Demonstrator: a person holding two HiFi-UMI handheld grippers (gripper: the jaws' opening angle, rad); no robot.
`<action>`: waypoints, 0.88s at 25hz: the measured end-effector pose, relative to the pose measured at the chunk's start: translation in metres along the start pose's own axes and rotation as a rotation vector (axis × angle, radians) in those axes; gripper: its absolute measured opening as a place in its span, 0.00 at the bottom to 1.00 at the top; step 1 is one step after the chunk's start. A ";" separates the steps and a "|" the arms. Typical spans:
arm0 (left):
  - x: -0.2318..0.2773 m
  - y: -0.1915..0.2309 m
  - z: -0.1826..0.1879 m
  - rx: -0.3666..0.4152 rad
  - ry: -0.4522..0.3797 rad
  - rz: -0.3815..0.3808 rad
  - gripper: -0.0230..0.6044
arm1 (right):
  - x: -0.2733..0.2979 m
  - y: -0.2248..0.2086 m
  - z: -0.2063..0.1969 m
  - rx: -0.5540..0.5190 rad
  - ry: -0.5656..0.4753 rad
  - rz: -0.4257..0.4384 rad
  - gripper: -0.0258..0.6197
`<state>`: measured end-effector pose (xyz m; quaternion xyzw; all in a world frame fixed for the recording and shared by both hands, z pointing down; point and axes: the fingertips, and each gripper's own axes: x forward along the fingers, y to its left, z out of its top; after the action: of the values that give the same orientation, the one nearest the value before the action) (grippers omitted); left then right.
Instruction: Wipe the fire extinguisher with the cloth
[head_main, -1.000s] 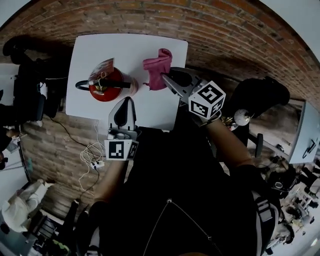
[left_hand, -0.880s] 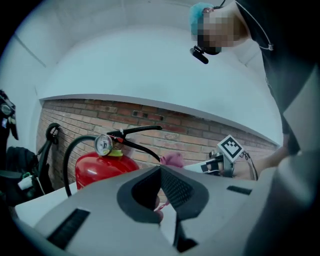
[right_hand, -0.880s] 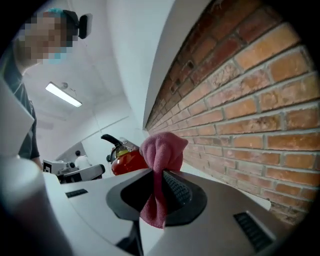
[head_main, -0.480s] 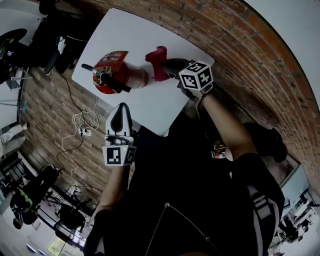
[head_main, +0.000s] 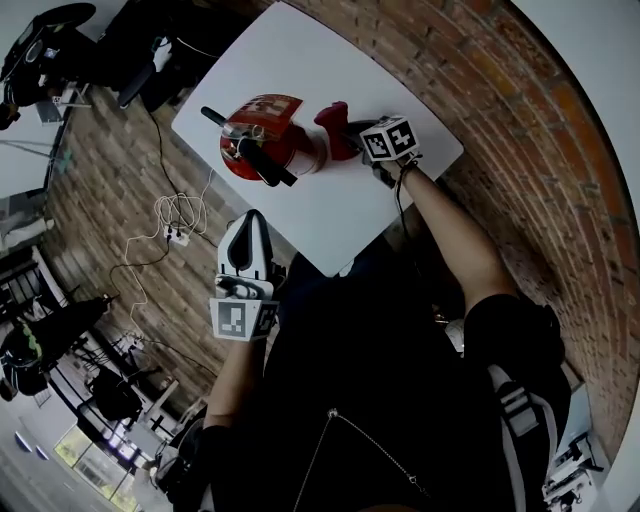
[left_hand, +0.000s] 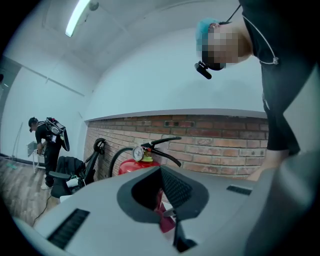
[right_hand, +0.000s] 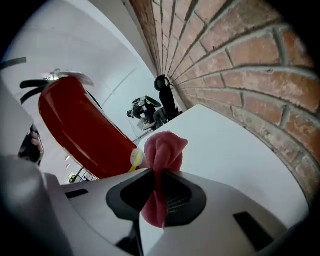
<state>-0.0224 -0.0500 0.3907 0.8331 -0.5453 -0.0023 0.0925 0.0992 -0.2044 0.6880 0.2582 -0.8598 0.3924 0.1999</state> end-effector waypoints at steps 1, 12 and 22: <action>-0.003 0.002 0.001 0.001 -0.003 0.012 0.05 | 0.009 -0.004 -0.006 0.000 0.025 -0.001 0.15; -0.011 0.019 -0.002 -0.003 0.002 0.092 0.05 | 0.084 -0.038 -0.037 0.010 0.213 0.016 0.15; -0.019 0.040 0.022 0.056 -0.021 0.131 0.05 | 0.117 -0.046 -0.060 0.068 0.317 0.028 0.15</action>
<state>-0.0688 -0.0521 0.3734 0.7979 -0.5994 0.0101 0.0632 0.0436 -0.2173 0.8147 0.1877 -0.8073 0.4598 0.3187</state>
